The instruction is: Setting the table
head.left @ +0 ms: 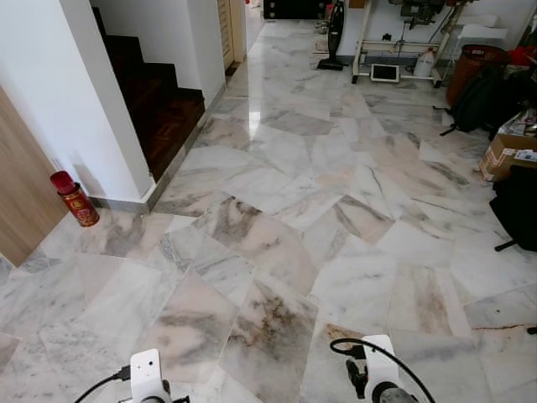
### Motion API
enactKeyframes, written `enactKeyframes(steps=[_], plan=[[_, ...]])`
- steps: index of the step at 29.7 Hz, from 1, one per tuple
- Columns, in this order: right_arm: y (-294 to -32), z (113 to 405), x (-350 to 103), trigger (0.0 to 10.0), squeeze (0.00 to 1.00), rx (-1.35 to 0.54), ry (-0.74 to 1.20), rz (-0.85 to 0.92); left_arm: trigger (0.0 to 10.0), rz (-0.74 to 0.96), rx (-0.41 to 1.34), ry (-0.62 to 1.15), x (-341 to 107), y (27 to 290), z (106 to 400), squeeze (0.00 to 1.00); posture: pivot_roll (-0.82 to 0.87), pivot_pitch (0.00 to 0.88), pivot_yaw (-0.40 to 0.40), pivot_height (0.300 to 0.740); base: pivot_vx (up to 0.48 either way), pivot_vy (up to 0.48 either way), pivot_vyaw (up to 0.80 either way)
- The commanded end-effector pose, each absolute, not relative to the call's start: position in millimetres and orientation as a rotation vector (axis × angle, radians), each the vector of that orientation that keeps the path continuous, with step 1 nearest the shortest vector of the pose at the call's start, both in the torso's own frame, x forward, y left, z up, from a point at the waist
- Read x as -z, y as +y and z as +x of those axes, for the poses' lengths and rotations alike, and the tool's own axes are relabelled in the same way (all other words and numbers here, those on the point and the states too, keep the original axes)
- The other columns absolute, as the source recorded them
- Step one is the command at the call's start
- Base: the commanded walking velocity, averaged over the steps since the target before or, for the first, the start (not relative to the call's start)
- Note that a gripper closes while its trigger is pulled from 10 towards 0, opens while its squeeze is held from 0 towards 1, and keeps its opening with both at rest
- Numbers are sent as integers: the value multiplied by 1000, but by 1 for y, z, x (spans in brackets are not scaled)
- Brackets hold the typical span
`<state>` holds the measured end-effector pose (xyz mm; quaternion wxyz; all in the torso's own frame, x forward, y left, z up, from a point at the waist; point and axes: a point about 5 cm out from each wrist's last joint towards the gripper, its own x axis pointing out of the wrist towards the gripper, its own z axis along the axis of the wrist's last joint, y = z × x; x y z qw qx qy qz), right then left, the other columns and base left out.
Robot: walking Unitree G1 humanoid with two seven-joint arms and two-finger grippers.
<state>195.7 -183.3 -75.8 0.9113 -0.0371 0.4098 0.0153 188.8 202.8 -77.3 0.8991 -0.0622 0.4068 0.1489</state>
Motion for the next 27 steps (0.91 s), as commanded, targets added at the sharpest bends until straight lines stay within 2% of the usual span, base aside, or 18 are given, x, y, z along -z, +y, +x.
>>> enactKeyframes(steps=[1, 27], plan=[[-151, 221, 64, 10000, 0, -36, 782, 107, 10000, -53, -30, 711, 62, 172, 218, 0, 58, 0, 21, 740, 0, 0, 0], [-151, 221, 64, 10000, 0, -36, 782, 107, 10000, -53, -30, 711, 62, 172, 218, 0, 58, 0, 21, 740, 0, 0, 0]])
